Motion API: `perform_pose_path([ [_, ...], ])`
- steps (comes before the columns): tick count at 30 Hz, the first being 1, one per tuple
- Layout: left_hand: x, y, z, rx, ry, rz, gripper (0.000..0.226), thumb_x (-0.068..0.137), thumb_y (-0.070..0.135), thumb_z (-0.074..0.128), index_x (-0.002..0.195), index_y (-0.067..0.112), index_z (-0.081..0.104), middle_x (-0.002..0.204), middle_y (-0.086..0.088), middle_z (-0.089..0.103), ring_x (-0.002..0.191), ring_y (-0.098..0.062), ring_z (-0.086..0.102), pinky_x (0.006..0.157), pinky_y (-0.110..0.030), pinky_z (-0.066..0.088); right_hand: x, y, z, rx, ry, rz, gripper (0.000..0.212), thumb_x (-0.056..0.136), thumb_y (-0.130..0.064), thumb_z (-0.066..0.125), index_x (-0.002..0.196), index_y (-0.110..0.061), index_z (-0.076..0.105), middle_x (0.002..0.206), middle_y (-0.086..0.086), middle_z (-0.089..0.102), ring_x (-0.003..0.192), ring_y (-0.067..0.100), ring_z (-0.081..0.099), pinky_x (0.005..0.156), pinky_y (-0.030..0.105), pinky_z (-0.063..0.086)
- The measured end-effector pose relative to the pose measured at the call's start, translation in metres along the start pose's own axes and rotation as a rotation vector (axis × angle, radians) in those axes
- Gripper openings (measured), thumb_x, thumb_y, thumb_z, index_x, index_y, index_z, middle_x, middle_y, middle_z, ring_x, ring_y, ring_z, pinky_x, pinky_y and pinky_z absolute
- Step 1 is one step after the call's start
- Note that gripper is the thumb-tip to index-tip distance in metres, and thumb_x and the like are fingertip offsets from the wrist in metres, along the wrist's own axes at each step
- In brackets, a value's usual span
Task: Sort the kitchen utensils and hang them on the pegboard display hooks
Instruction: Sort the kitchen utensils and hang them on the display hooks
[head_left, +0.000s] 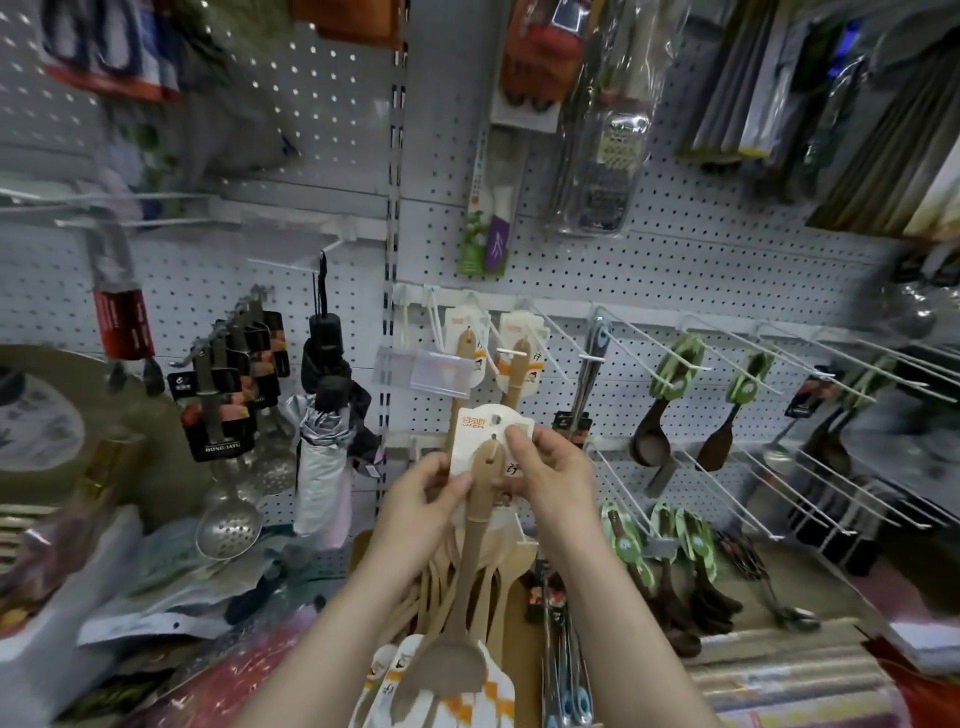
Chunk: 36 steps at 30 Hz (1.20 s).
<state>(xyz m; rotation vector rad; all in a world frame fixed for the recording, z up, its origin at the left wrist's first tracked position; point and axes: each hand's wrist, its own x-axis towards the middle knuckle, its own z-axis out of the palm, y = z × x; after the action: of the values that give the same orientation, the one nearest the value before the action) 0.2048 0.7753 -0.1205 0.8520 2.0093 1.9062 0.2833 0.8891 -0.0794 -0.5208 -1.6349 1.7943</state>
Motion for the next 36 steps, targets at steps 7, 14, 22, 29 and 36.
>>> perform_pose_path([
  [7,0.042,0.019,0.027,-0.183,0.186,0.017,0.01,0.094,0.014,0.058,0.093,0.017,0.068,0.089,-0.002,0.074,0.083,-0.01,0.069,0.07,-0.018,0.051,0.039,-0.003,-0.01,0.025,-0.028,-0.021,0.017,0.099,-0.015,0.056,0.108,-0.005,0.067,0.098,0.009,0.075,0.083,0.022,0.071,0.063,0.025,0.059],
  [14,0.076,0.019,0.049,-0.286,0.362,-0.013,0.012,0.093,0.019,0.061,0.094,0.008,0.067,0.081,0.002,0.069,0.068,-0.001,0.064,0.053,-0.004,0.043,0.08,0.001,-0.014,-0.031,-0.078,-0.022,0.018,0.097,-0.017,0.06,0.104,-0.002,0.065,0.091,0.019,0.071,0.074,0.027,0.067,0.064,0.03,0.059],
  [22,0.094,0.007,0.059,-0.385,0.478,-0.022,0.011,0.092,0.015,0.061,0.083,0.012,0.065,0.078,-0.001,0.07,0.066,-0.005,0.065,0.056,-0.012,0.047,0.107,0.014,-0.015,-0.07,-0.172,-0.022,0.018,0.097,-0.02,0.061,0.105,-0.005,0.065,0.093,0.009,0.074,0.077,0.027,0.071,0.074,0.039,0.061],
  [29,0.114,-0.003,0.054,-0.304,0.436,0.006,0.012,0.092,0.018,0.062,0.082,0.024,0.067,0.075,0.008,0.072,0.072,-0.003,0.067,0.063,-0.013,0.048,0.126,0.02,-0.007,-0.1,-0.126,-0.028,0.018,0.097,-0.022,0.061,0.104,-0.007,0.067,0.092,0.012,0.074,0.076,0.031,0.072,0.083,0.058,0.055],
  [36,0.156,-0.01,0.037,-0.123,0.342,-0.012,0.013,0.091,0.022,0.063,0.082,0.03,0.065,0.082,0.004,0.069,0.077,-0.009,0.066,0.069,-0.022,0.049,0.164,0.023,0.01,-0.1,-0.076,0.027,0.008,0.096,-0.016,0.062,0.089,-0.016,0.066,0.09,0.015,0.073,0.066,0.023,0.067,0.078,0.052,0.056],
])
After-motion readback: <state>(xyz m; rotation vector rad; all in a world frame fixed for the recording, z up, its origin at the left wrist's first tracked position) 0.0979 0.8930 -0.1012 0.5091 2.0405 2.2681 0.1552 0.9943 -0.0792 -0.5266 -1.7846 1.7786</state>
